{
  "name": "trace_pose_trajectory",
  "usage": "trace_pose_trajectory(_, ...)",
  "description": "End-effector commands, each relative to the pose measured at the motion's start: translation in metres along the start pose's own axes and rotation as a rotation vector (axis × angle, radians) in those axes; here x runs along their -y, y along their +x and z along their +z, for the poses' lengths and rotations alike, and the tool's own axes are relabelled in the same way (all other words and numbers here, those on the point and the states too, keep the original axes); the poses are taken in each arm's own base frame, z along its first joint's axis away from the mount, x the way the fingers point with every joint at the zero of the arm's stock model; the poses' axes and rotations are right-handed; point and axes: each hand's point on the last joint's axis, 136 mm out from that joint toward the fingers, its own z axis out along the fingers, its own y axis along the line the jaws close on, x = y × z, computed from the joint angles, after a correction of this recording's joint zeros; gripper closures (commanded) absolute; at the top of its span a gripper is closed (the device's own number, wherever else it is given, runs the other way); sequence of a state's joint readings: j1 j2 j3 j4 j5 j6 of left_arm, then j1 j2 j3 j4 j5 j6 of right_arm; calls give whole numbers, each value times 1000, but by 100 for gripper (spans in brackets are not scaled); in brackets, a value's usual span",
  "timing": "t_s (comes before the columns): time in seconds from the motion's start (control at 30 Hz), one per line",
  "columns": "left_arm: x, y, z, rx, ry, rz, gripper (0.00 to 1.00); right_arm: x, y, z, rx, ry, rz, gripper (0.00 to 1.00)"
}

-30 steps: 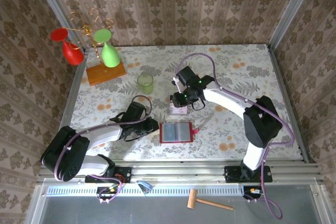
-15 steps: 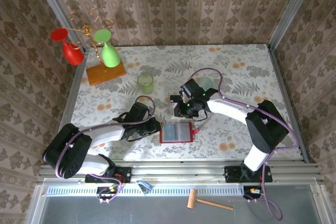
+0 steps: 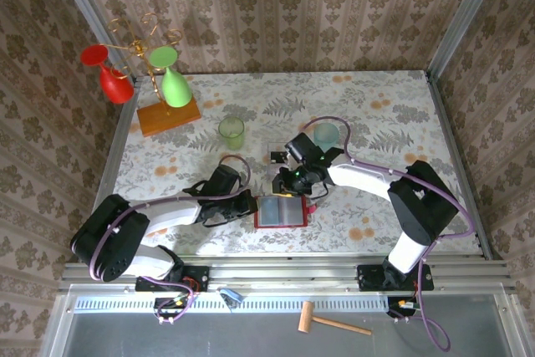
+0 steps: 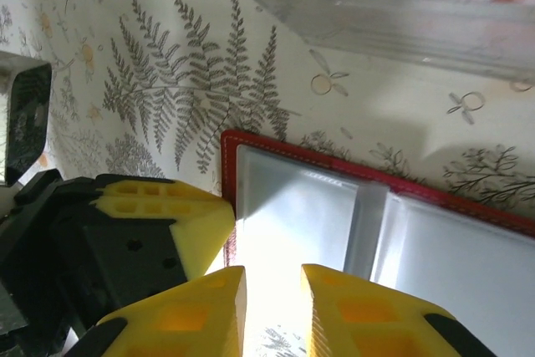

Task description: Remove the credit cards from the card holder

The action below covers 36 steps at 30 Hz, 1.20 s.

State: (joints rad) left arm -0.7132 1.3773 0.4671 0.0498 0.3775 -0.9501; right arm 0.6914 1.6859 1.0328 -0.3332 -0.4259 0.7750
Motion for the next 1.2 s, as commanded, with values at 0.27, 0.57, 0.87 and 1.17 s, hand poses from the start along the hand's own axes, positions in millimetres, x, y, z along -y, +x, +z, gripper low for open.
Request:
trace_pose_trajectory(0.27, -7, 4, 4, -10, -20, -31, 94, 3, 27, 20, -103, -29, 59, 73)
trace_pose_trajectory(0.57, -11, 6, 6, -17, -30, -38, 94, 2, 38, 32, -135, -54, 68, 70)
trace_pose_trajectory(0.87, -11, 5, 7, -16, -31, -40, 94, 6, 43, 39, -167, -49, 72, 68)
trace_pose_trajectory(1.17, -11, 5, 6, -14, -31, -44, 94, 13, 46, 45, -180, -29, 80, 68)
